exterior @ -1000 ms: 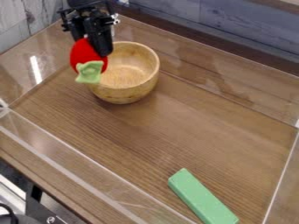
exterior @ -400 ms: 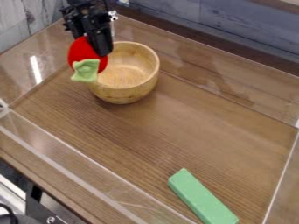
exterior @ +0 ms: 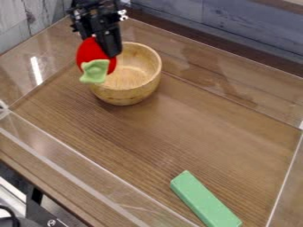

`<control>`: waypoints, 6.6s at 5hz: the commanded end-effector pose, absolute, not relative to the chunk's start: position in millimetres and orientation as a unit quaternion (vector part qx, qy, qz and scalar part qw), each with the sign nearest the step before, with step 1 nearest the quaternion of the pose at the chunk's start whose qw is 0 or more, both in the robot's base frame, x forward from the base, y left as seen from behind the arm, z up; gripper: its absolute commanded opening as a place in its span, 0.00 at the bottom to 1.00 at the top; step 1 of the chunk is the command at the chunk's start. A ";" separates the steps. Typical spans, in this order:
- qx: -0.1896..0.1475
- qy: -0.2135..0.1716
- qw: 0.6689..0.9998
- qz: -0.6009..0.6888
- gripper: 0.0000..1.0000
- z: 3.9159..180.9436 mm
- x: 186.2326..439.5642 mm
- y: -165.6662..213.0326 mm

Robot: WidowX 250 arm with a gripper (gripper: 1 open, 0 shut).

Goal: Move the red object to the right side of the table

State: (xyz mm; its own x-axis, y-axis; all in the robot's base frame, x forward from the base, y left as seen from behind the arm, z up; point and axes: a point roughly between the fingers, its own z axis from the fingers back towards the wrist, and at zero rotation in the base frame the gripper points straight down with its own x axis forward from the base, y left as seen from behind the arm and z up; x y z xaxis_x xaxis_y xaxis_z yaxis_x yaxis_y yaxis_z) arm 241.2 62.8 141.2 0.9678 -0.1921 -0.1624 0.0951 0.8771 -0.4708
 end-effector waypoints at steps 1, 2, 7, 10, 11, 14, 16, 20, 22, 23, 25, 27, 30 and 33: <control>-0.219 0.066 0.969 -0.095 0.00 167.1 246.0 50.1; -0.221 0.067 0.968 -0.099 0.00 170.5 247.0 39.5; -0.209 0.091 0.945 -0.236 0.00 135.4 256.4 -98.1; -0.193 0.092 0.943 -0.254 0.00 86.2 263.7 -111.0; -0.190 0.093 0.944 -0.252 0.00 83.3 264.3 -105.9; -0.181 0.087 0.949 -0.243 0.00 73.6 262.5 -93.1; -0.173 0.074 0.954 -0.235 0.00 75.4 262.1 -88.7; -0.178 0.055 0.955 -0.230 0.00 80.9 262.5 -96.3; -0.187 0.050 0.954 -0.230 0.00 77.1 262.2 -106.4; -0.191 0.048 0.953 -0.228 0.00 74.4 261.2 -110.2; -0.200 0.044 0.954 -0.221 0.00 70.7 260.7 -116.3; -0.206 0.042 0.954 -0.213 0.00 66.5 261.3 -118.9; -0.216 0.042 0.955 -0.199 0.00 62.1 262.8 -118.2; -0.227 0.044 0.955 -0.186 1.00 58.7 265.1 -116.3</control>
